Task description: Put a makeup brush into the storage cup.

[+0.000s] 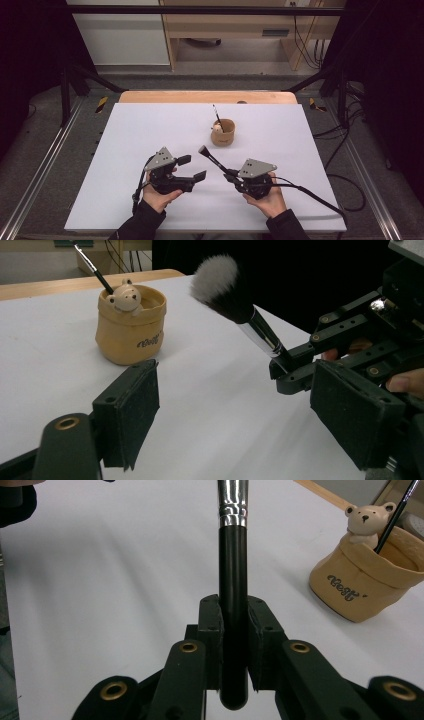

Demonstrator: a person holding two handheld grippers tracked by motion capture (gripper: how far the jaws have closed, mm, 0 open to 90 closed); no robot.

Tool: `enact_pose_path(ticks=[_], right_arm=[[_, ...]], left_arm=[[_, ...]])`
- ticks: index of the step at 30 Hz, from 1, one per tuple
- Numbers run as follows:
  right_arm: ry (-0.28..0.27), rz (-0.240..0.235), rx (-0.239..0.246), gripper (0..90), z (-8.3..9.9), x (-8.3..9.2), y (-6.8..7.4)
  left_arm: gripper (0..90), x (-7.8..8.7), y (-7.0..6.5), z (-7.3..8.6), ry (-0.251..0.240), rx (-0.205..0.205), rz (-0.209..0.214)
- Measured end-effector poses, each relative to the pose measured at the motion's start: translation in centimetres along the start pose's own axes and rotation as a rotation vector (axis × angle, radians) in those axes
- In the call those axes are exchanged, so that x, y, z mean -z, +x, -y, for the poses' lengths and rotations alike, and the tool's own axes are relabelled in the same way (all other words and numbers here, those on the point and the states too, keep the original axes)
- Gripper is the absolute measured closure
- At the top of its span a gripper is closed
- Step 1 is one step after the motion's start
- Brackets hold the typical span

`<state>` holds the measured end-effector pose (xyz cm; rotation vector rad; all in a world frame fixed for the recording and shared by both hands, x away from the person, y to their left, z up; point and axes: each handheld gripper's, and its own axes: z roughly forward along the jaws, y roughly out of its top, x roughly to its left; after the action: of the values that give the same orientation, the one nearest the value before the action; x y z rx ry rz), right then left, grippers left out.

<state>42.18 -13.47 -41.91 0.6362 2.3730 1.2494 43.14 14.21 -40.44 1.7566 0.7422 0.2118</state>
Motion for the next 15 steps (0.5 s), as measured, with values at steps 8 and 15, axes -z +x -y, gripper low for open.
enact_pose_path(ticks=[8, 15], right_arm=[[-0.007, -0.003, 0.001, 79.3, 0.0, 0.0, 0.0], [-0.009, -0.007, 0.002, 79.3, 0.0, -0.1, 0.1]], left_arm=[[20.6, -1.1, -0.4, -0.5, 0.007, -0.012, 0.023], [22.5, -2.0, -0.6, -0.7, 0.002, -0.002, 0.036]])
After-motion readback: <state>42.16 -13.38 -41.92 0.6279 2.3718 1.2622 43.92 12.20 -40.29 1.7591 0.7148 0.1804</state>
